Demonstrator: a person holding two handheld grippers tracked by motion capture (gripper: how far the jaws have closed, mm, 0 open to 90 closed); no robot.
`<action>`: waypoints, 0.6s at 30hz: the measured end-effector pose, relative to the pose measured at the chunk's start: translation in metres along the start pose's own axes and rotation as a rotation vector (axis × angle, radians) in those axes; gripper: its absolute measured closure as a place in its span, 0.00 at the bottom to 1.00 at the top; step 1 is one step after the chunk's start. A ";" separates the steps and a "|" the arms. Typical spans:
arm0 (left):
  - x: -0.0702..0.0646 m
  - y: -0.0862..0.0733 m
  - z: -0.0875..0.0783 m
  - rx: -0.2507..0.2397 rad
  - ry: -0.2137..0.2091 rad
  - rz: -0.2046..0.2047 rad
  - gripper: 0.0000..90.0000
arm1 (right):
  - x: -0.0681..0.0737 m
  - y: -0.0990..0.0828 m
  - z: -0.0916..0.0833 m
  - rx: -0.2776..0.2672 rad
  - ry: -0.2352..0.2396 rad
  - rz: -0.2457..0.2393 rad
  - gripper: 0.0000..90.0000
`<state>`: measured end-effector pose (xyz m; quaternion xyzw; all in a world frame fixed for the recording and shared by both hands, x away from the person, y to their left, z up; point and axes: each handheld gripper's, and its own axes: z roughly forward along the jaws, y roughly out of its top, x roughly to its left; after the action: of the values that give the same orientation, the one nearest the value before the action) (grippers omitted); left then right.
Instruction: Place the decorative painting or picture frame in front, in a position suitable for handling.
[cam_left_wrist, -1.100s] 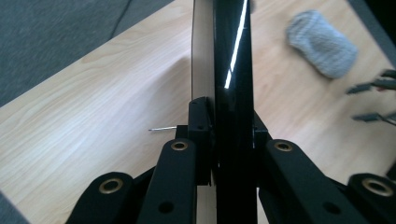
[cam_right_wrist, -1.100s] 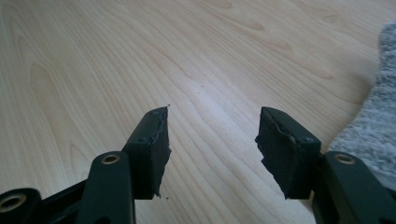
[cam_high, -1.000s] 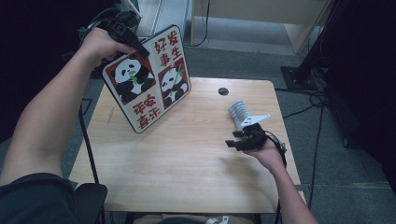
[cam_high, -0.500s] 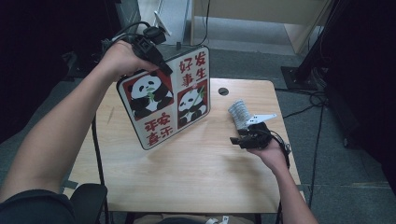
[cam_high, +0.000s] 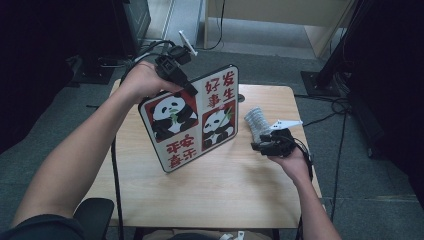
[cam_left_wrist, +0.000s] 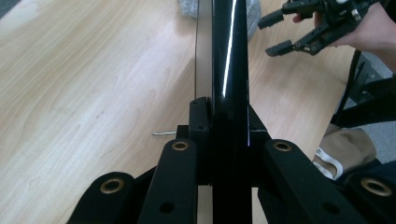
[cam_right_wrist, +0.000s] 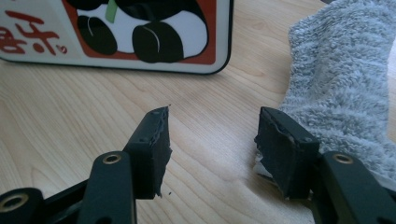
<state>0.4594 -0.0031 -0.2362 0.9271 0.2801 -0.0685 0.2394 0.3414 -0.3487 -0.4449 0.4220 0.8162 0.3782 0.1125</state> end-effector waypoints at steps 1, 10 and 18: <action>-0.002 0.000 0.002 -0.003 -0.006 -0.007 0.90 | 0.000 0.000 0.000 -0.001 0.000 0.003 0.50; -0.006 -0.001 0.007 -0.013 -0.019 -0.007 0.90 | -0.004 0.000 0.000 -0.007 -0.009 0.015 0.50; 0.000 -0.002 0.007 -0.016 -0.028 -0.029 0.89 | -0.011 0.002 0.003 -0.020 -0.013 0.056 0.50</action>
<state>0.4582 -0.0055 -0.2434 0.9200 0.2905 -0.0826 0.2499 0.3506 -0.3550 -0.4473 0.4461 0.7995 0.3864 0.1113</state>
